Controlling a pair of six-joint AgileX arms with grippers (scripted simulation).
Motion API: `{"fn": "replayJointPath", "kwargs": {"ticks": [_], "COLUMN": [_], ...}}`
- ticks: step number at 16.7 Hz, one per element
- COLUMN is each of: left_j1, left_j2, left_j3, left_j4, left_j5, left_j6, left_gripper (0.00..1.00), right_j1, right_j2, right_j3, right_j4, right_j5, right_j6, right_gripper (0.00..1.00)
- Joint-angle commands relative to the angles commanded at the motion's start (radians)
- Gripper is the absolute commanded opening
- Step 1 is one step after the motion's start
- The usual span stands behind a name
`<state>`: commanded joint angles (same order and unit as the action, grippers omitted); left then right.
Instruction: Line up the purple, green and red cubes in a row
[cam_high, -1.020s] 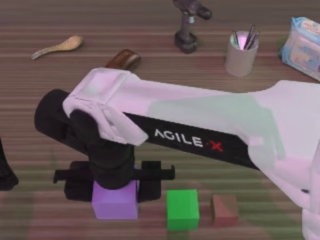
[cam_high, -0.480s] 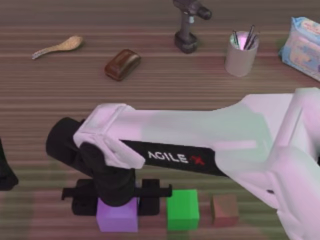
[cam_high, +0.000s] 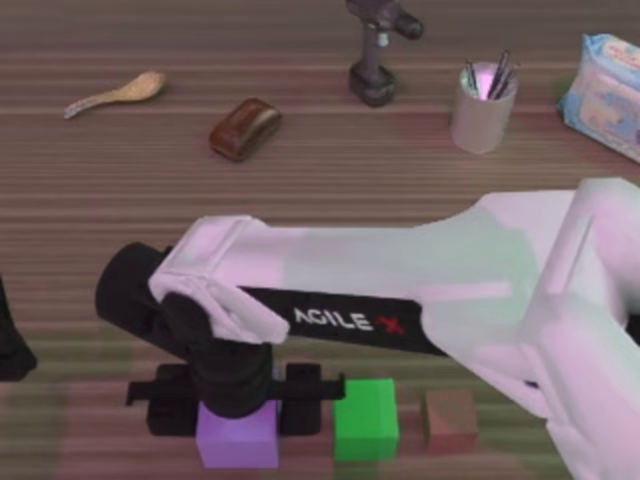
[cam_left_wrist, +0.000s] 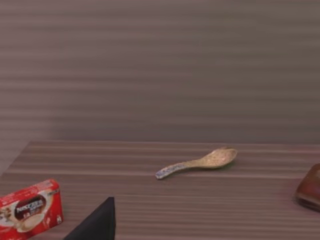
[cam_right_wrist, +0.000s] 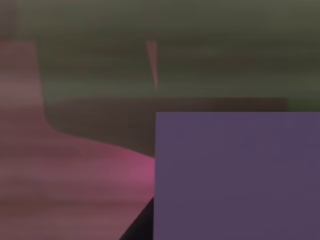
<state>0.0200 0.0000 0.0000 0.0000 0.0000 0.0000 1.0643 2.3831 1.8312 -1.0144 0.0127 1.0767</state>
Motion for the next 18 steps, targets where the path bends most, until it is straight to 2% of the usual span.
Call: {"fn": "replayJointPath", "kwargs": {"ticks": [10, 18], "left_j1": [0.0, 0.0], "left_j2": [0.0, 0.0], "left_j3": [0.0, 0.0], "left_j4": [0.0, 0.0], "left_j5": [0.0, 0.0], "left_j6": [0.0, 0.0], "left_gripper": [1.0, 1.0], "right_j1": [0.0, 0.0], "right_j2": [0.0, 0.0], "right_j3": [0.0, 0.0], "right_j4": [0.0, 0.0], "right_j5": [0.0, 0.0], "right_j6": [0.0, 0.0], "right_gripper": [0.98, 1.0]}}
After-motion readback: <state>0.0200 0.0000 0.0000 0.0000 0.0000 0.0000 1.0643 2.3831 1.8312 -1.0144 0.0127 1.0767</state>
